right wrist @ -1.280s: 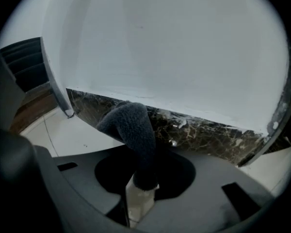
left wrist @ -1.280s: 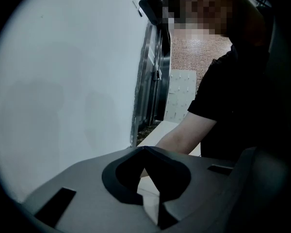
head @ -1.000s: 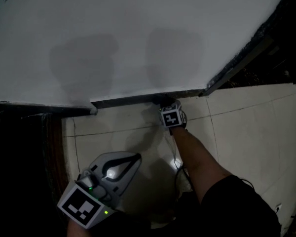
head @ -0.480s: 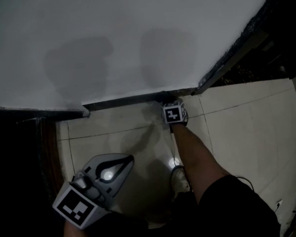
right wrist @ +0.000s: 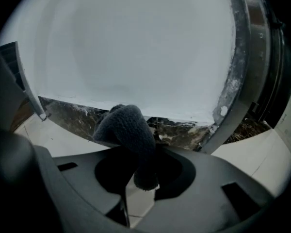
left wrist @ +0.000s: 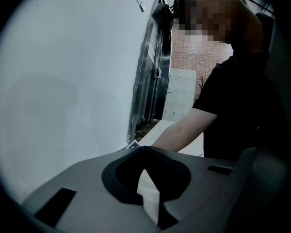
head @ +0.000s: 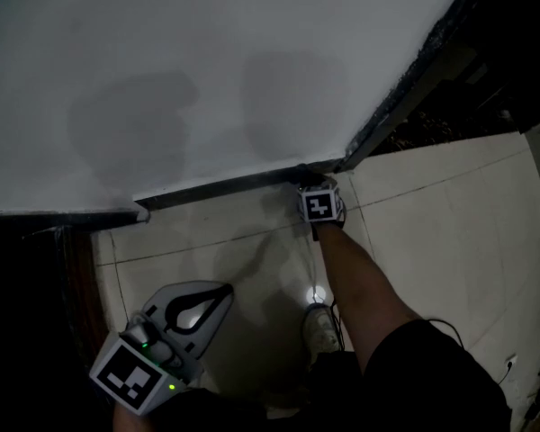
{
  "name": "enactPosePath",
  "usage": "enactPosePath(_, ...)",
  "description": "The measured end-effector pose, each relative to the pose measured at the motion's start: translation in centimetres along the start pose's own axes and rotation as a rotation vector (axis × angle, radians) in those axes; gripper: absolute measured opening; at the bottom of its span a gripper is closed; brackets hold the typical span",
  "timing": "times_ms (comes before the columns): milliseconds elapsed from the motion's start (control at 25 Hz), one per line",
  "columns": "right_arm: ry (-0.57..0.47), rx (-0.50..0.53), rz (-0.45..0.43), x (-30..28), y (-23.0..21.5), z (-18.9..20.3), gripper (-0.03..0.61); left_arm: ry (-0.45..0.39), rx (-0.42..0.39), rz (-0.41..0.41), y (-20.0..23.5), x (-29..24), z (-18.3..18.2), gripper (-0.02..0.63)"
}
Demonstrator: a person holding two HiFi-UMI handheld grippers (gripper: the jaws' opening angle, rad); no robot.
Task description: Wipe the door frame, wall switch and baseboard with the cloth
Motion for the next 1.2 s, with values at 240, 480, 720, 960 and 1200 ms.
enactPosePath(240, 0.0, -0.034, 0.007, 0.0, -2.1, 0.1, 0.092, 0.014, -0.001, 0.004, 0.2, -1.1, 0.4, -0.006)
enactPosePath(480, 0.006, -0.021, 0.022, -0.2, -3.0, 0.1, 0.092, -0.037, 0.034, -0.026, 1.5, -1.6, -0.2, -0.006)
enactPosePath(720, 0.037, -0.049, 0.057, 0.2, -4.8, 0.8, 0.092, -0.089, 0.02, -0.062, 1.9, -0.7, -1.2, -0.006)
enactPosePath(960, 0.1, 0.168, -0.111, 2.0, -1.4, 2.8, 0.092, -0.138, 0.023, -0.205, 4.4, 2.8, -1.7, -0.006)
enactPosePath(1200, -0.019, 0.117, -0.297, 13.2, 5.3, -1.9, 0.091, -0.228, 0.249, -0.591, 9.8, 13.2, 1.9, -0.006)
Point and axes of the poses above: the fingertips, and each gripper's own axes: x backward along the fingers, y to its left, z out of its underside, the point moved 1 cm from there along x, backward along the fingers
